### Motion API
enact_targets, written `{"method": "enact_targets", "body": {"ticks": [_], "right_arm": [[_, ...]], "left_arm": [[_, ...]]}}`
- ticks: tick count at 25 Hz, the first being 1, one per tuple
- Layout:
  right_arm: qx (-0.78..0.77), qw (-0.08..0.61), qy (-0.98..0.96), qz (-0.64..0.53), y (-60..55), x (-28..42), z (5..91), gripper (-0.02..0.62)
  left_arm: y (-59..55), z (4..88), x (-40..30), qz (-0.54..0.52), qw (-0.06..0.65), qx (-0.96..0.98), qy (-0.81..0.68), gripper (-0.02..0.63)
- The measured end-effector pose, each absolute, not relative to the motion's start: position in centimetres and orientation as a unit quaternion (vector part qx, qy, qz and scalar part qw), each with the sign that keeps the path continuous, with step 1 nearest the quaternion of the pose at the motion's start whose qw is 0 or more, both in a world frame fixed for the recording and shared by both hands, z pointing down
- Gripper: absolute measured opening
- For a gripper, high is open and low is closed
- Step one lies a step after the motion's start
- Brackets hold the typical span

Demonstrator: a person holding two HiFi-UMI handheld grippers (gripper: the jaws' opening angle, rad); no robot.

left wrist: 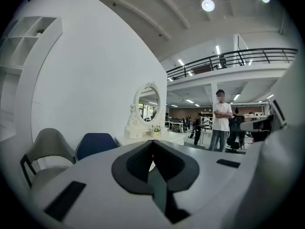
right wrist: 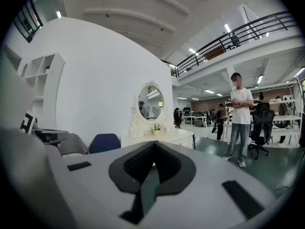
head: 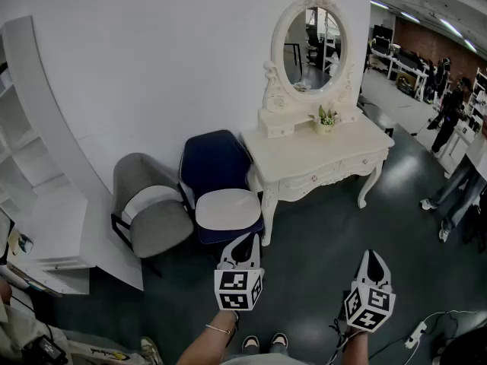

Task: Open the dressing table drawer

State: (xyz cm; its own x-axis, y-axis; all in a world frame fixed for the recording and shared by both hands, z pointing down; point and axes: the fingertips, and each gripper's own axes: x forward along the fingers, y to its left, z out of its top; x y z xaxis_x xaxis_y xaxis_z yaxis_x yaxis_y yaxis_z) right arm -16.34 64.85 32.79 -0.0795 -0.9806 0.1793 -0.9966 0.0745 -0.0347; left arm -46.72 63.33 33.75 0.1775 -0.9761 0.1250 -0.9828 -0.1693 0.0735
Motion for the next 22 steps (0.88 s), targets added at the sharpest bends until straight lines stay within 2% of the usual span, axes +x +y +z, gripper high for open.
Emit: {"method": "enact_targets", "body": {"ticks": [9,20,22], "right_arm": [[0.676,0.028,-0.732,0.082,64.9,-16.3,32.6,0.006],[0.689,0.029,-0.719,0.09,66.0,-15.2,33.3,0.006],[0.69,0.029,-0.717,0.092,66.3,-15.0,33.5,0.006]], "left_arm": [[63.3,33.5,-46.7,0.026,0.064,0.766,-0.64,0.018],[63.7,33.5,-45.9,0.02,0.07,0.777,-0.625,0.023],[63.7,33.5,-45.7,0.019,0.071,0.78,-0.622,0.052]]}}
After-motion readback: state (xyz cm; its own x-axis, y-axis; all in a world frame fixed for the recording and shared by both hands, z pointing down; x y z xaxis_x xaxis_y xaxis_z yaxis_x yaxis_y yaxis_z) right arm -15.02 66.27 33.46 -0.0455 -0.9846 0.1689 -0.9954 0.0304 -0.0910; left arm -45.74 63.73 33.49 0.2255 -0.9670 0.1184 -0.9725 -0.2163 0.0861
